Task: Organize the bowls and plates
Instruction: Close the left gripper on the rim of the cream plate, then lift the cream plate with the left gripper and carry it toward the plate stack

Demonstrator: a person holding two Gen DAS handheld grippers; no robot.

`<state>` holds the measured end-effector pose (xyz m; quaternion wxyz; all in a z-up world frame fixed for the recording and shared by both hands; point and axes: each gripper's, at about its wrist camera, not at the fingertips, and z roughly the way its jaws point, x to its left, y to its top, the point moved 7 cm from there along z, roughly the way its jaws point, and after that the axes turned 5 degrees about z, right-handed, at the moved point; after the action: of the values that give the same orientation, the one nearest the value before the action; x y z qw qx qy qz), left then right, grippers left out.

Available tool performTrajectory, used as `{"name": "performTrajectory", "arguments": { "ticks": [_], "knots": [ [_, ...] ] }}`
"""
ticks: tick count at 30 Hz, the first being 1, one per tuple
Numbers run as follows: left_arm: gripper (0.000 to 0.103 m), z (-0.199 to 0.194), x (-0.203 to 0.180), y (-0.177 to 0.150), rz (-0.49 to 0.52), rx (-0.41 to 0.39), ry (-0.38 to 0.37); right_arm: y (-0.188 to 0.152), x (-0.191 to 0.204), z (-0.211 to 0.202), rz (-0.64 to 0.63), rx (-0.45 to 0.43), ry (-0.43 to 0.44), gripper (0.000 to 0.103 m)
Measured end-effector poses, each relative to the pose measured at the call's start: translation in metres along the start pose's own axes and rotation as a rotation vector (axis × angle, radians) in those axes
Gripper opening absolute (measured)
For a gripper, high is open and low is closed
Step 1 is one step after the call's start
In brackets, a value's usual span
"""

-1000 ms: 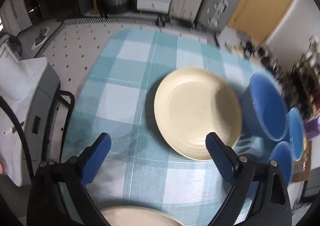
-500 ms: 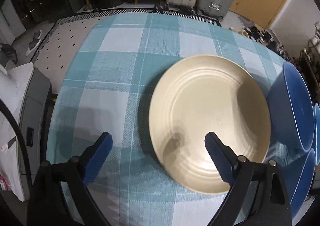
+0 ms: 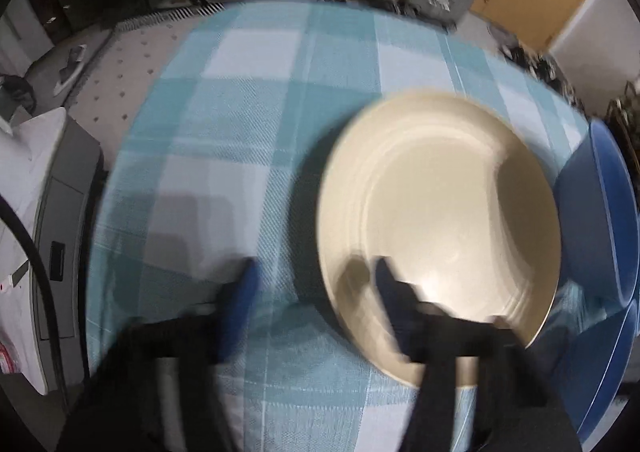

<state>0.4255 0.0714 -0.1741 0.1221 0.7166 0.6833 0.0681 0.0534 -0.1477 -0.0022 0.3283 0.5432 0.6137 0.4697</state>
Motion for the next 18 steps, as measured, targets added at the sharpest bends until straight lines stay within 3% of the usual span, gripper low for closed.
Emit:
{"name": "performTrajectory", "arguments": {
  "ticks": [3,9,18],
  "knots": [
    [0.026,-0.004,-0.005,0.003,0.024,-0.001,-0.004,0.0,-0.003,0.002,0.01,0.011,-0.004,0.102],
    [0.012,-0.007,-0.008,0.003,0.025,0.002,-0.032,0.0,-0.009,0.005,0.029,0.016,-0.009,0.102],
    [0.008,-0.01,0.001,-0.002,-0.012,0.0,-0.075,-0.003,-0.013,0.008,0.034,0.023,-0.014,0.102]
  ]
}}
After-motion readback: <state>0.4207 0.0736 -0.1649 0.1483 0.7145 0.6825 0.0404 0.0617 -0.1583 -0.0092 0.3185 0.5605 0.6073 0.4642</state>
